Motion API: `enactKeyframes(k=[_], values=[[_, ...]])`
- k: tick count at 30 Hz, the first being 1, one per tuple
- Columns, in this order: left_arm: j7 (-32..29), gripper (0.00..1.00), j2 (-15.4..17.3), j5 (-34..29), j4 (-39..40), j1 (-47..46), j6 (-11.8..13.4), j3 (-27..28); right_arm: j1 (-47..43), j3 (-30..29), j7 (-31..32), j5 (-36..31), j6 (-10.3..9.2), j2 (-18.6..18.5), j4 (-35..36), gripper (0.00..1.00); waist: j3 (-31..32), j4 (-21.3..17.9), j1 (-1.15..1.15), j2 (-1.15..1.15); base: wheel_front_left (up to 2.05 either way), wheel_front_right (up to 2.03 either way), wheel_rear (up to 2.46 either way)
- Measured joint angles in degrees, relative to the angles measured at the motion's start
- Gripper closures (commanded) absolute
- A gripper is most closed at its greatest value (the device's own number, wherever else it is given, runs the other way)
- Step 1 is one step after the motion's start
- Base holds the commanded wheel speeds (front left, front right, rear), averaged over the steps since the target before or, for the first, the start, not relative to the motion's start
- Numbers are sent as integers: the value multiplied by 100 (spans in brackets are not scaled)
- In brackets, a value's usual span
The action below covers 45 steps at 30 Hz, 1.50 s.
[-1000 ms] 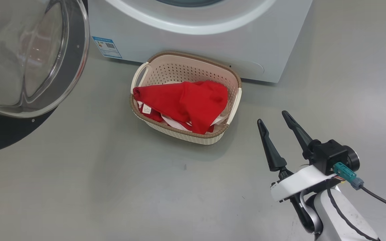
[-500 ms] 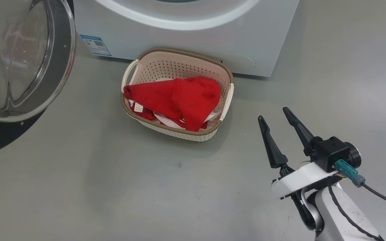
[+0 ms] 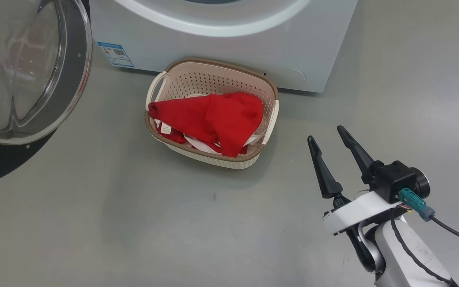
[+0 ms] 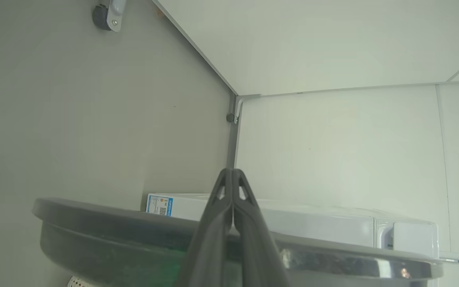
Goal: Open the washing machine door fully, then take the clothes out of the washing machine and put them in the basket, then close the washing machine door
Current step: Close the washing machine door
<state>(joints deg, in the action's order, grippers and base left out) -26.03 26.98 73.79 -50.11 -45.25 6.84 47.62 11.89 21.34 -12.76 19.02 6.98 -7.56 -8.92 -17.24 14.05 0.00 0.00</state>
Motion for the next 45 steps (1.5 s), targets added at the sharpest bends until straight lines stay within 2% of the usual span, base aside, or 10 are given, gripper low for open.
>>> enactKeyframes(k=[20,27,32,39,45], values=[[-857,100,210,-178,-107,-233,0,-677,54,3,-60,21,0,40,-126,0,131,-24,0,0,0,0,0],[-1159,100,10,-114,-47,-223,-41,-693,53,-1,-77,114,0,110,-175,0,249,-17,0,0,0,0,0],[-1368,100,-114,-75,65,-143,-211,-705,53,4,-102,159,0,163,-203,0,326,-11,0,0,0,0,0],[-1651,100,-203,3,271,-13,-319,-712,53,0,-116,186,0,193,-241,0,389,-9,0,0,0,0,0],[-1916,100,-403,36,449,138,-421,-786,53,-5,-116,213,0,215,-277,0,447,-19,0,0,0,0,0]])
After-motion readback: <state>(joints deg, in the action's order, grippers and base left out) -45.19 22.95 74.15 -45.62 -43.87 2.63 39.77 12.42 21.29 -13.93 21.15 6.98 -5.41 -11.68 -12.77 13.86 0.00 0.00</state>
